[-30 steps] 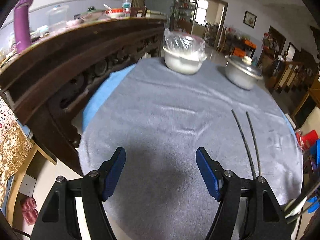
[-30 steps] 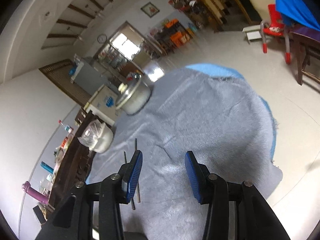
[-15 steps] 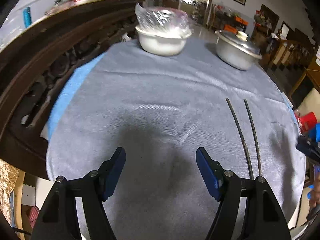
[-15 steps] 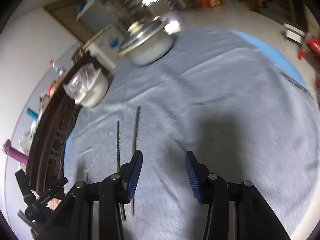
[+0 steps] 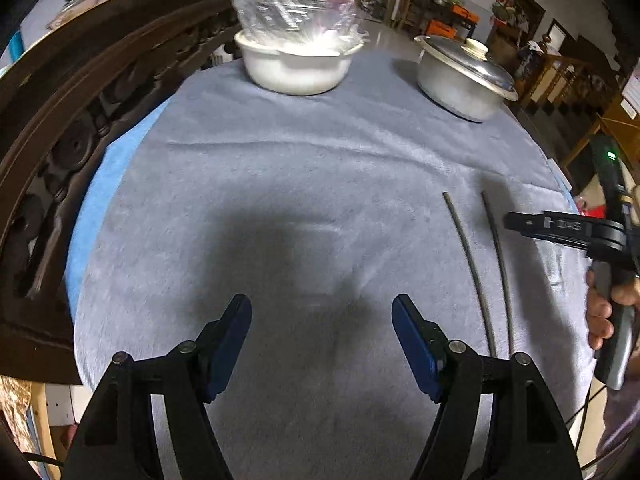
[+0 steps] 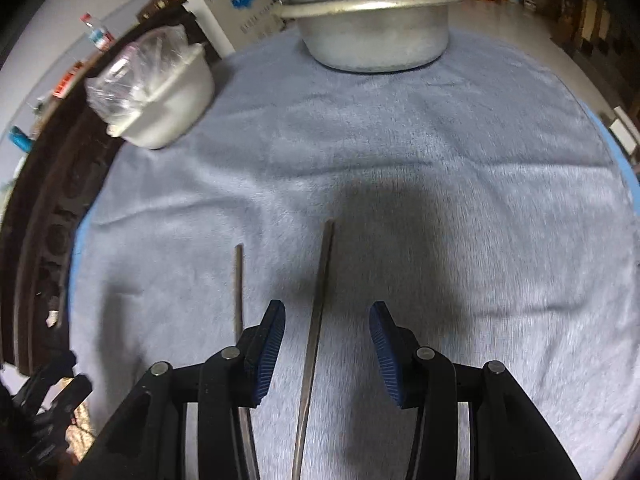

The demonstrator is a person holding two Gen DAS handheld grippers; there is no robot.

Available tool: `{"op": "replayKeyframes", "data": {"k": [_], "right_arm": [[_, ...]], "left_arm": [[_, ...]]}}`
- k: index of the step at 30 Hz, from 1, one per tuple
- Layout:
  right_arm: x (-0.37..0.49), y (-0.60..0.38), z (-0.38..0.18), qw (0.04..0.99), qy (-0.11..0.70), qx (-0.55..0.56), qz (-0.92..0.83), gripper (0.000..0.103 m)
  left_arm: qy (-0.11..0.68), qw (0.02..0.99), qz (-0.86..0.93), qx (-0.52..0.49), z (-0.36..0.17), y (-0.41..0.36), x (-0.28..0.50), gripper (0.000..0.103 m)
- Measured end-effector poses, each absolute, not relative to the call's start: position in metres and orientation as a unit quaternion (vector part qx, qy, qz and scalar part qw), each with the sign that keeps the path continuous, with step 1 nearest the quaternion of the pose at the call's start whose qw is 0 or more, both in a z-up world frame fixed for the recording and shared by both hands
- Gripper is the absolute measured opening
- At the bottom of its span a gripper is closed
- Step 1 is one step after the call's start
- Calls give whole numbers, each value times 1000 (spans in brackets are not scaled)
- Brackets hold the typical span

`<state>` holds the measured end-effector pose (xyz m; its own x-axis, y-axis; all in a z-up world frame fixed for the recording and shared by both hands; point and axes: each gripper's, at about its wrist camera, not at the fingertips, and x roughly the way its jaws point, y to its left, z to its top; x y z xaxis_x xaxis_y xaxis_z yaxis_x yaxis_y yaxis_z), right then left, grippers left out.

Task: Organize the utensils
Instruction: 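Close the right tool on one chopstick of the pair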

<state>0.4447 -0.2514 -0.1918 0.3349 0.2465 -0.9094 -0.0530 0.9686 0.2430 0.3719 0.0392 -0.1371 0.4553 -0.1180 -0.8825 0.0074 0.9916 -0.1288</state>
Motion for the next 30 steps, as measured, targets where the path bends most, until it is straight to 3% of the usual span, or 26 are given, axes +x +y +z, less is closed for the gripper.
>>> {"op": "replayKeyframes", "data": {"k": [3, 6, 10, 16, 19, 22, 30], "right_arm": [[455, -247, -196, 810, 577, 73, 76, 44], [464, -237, -205, 802, 590, 57, 74, 32], [465, -236, -207, 807, 584, 48, 72, 7], [453, -257, -209, 812, 577, 50, 73, 7], [446, -279, -210, 809, 580, 68, 68, 7], [439, -295, -210, 806, 583, 76, 66, 7], [430, -322, -210, 799, 588, 103, 76, 7]], "left_arm": [[525, 848, -49, -46, -135, 30, 384, 73], [532, 843, -60, -43, -135, 17, 396, 73], [542, 835, -81, -44, -136, -1, 415, 73], [560, 818, -121, -42, -142, -41, 441, 72], [582, 801, -132, -47, -152, -64, 460, 63], [599, 787, -134, -53, -162, -81, 475, 61], [623, 774, -105, -52, -181, -104, 499, 61]]}}
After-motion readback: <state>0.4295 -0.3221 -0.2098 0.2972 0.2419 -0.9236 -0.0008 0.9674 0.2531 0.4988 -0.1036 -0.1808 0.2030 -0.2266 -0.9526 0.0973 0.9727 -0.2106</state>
